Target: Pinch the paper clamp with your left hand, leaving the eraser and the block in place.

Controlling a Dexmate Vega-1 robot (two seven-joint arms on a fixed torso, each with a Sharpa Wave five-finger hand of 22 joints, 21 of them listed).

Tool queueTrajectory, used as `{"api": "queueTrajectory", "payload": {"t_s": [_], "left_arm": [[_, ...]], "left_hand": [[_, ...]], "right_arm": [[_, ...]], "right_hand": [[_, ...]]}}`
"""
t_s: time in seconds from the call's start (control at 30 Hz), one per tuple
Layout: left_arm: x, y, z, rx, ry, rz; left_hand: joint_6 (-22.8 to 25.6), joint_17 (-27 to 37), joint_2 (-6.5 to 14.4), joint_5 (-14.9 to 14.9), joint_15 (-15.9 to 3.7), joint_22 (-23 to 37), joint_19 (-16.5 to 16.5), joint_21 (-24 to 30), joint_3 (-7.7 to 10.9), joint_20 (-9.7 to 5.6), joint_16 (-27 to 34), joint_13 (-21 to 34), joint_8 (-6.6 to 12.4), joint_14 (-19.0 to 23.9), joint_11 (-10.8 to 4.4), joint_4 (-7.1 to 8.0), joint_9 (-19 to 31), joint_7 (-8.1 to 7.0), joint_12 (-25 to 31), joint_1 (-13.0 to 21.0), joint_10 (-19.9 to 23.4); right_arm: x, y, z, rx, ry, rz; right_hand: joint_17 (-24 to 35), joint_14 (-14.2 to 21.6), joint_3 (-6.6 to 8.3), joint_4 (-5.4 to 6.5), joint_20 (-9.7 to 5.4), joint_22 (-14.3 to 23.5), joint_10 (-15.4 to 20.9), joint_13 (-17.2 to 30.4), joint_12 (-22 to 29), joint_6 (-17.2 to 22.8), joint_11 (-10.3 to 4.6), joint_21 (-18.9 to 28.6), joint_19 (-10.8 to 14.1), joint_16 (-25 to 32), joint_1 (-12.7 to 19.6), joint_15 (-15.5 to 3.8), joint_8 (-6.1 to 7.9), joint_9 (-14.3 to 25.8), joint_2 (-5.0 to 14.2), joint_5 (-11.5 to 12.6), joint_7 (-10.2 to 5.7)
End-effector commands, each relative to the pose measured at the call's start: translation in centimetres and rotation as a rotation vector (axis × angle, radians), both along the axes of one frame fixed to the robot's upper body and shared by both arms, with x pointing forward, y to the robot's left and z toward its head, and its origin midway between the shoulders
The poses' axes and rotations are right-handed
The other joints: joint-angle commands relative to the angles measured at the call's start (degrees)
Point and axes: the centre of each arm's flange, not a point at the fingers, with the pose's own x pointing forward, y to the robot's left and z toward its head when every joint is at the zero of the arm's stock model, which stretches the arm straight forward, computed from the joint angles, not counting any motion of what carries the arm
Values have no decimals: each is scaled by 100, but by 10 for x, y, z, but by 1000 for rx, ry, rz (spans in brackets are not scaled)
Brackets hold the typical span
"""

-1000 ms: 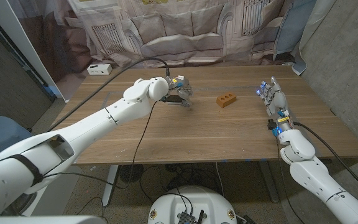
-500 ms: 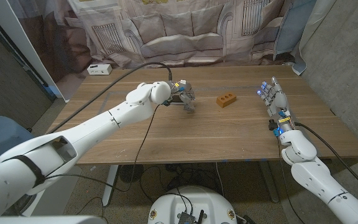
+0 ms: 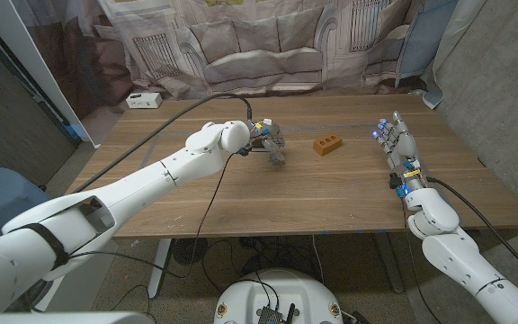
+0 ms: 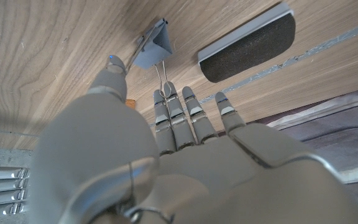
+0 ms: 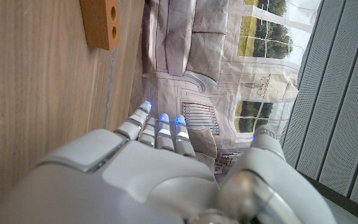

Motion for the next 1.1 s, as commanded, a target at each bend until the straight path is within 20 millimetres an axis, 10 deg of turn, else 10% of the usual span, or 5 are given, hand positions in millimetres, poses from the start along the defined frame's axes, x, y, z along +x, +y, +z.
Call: {"api": "queueTrajectory", "payload": {"t_s": [0.03,1.1], "left_arm": [[4,-2,-2,18,16,0],[3,-1,0,56,21,21]], "left_hand": [[-63,31,-12,43,33,19,-68,-1,-33,25,-2,-1,-24,-44,18,-5,15,7,-18,-32,-63],[-367,39,-29,33,222,25,-171,1,-110,27,-7,-99,-17,-281,73,16,-1,91,-1,-197,-346]], "right_arm": [[2,0,-2,4,6,-2],[2,-2,-5,10,10,-2]], "right_hand": [[16,14,13,-28,5,17,41,26,-27,45,8,-17,49,0,50,20,-14,12,-9,-21,17],[17,11,14,-29,2,17,46,26,-28,40,6,-17,50,-2,70,14,-18,12,-2,-22,0]]}}
